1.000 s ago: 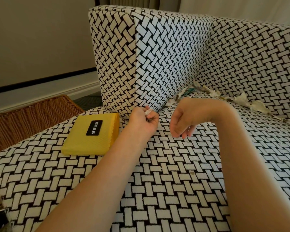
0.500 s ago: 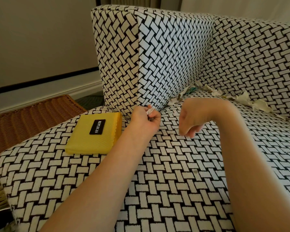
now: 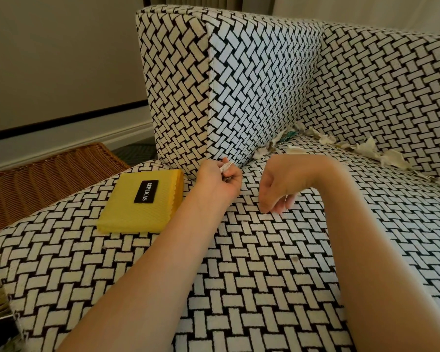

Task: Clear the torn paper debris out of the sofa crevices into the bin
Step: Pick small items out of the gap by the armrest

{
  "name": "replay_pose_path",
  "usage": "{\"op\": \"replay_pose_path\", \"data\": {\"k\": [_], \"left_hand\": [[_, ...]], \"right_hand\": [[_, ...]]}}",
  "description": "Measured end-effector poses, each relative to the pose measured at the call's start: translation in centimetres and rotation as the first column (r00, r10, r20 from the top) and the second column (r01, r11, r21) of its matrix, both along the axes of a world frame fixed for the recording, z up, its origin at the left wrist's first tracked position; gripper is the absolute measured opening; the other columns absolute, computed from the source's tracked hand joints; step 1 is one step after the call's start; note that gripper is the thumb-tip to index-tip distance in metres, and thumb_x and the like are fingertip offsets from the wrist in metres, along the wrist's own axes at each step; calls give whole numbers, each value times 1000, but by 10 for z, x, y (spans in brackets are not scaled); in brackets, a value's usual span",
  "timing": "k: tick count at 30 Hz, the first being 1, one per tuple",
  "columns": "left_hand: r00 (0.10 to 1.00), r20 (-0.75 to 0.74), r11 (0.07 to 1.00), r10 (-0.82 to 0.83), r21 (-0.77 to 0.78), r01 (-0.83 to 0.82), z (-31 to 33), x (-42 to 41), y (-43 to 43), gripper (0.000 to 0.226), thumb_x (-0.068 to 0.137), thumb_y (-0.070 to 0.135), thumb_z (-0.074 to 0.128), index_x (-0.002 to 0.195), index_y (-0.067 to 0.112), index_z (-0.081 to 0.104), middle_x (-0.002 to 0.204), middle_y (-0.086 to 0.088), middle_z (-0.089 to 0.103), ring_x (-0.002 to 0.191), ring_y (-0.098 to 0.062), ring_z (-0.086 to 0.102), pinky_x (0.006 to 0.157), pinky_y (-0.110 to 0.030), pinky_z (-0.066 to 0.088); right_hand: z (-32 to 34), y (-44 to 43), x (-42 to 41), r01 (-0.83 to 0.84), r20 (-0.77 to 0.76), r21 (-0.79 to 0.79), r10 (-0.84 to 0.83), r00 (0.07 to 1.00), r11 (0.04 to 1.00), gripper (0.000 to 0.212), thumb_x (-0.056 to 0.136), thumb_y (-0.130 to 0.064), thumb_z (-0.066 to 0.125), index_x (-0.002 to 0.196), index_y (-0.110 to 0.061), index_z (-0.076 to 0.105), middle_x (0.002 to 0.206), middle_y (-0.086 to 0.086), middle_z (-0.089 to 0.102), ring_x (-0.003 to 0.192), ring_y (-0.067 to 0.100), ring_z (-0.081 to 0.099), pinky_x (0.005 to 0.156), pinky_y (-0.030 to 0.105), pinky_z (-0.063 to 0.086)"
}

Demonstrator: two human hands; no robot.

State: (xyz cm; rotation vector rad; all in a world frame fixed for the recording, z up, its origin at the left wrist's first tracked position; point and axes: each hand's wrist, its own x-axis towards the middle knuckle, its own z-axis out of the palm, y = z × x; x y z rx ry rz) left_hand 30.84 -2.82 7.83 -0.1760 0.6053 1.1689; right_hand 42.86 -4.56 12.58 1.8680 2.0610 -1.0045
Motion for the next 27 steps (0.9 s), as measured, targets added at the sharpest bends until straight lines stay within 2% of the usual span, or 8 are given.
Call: {"op": "replay_pose_path", "data": {"k": [4, 8, 10, 14, 18, 21, 23, 27], "left_hand": [[1000, -23, 1000, -11, 1, 11, -1, 0, 0, 22, 92, -2, 29, 80, 4, 47, 69, -2, 41, 29, -6, 25, 26, -10, 25], [1000, -25, 1000, -3, 2, 4, -1, 0, 1, 21, 92, -2, 30, 81, 3, 47, 73, -3, 42, 21, -8, 25, 25, -11, 25], [1000, -26, 1000, -3, -1, 3, 0, 1, 0, 21, 92, -2, 30, 81, 4, 47, 73, -3, 43, 23, -7, 25, 25, -11, 25], [1000, -1, 1000, 5, -8, -5, 2, 0, -2, 21, 91, -4, 30, 79, 4, 44, 71, -4, 43, 39, -5, 26, 26, -11, 25], [1000, -9, 1000, -5, 0, 5, 1, 0, -1, 19, 91, -2, 31, 81, 4, 47, 69, -3, 42, 21, -7, 26, 25, -11, 25], [1000, -8, 1000, -14, 7, 14, 0, 0, 0, 19, 91, -2, 31, 81, 3, 47, 69, -3, 43, 23, -7, 26, 26, -11, 25], [1000, -8, 1000, -18, 11, 18, 0, 0, -1, 19, 91, -2, 31, 81, 4, 47, 69, -3, 43, 32, -5, 27, 26, -11, 25], [1000, -19, 1000, -16, 6, 16, 0, 0, 0, 19, 91, -2, 31, 81, 4, 47, 67, -2, 41, 33, -5, 26, 26, -11, 25]], "right_hand": [[4, -1, 16, 86, -124, 114, -72, 990, 990, 2, 77, -9, 71, 76, -9, 70, 68, 0, 70, 61, 7, 66, 52, 15, 51], [6, -1, 24, 125, -167, 123, -104, 980, 984, 7, 81, -9, 66, 87, -8, 70, 72, -1, 70, 65, 8, 66, 51, 15, 51], [4, 0, 24, 131, -168, 134, -108, 980, 982, 10, 82, -9, 66, 90, -7, 70, 76, 0, 70, 69, 9, 66, 54, 16, 53], [-2, 3, 16, 133, -117, 153, -116, 986, 979, 22, 73, -16, 77, 92, -6, 70, 82, 5, 69, 71, 11, 64, 59, 21, 57], [-3, 2, 7, 101, -52, 147, -94, 994, 984, 17, 74, -11, 75, 89, -4, 72, 70, 0, 65, 64, 8, 60, 55, 18, 55], [-3, 1, 3, 78, -28, 151, -75, 997, 985, 14, 78, -9, 70, 91, -2, 71, 67, -1, 64, 61, 7, 60, 51, 16, 54], [-3, 2, 2, 70, -20, 141, -68, 998, 988, 14, 79, -7, 69, 92, -1, 70, 69, 2, 65, 61, 8, 61, 51, 16, 55], [-1, 3, 4, 87, -64, 124, -80, 995, 988, 10, 79, -1, 67, 89, 0, 68, 68, 6, 68, 59, 11, 66, 59, 18, 57]]}}
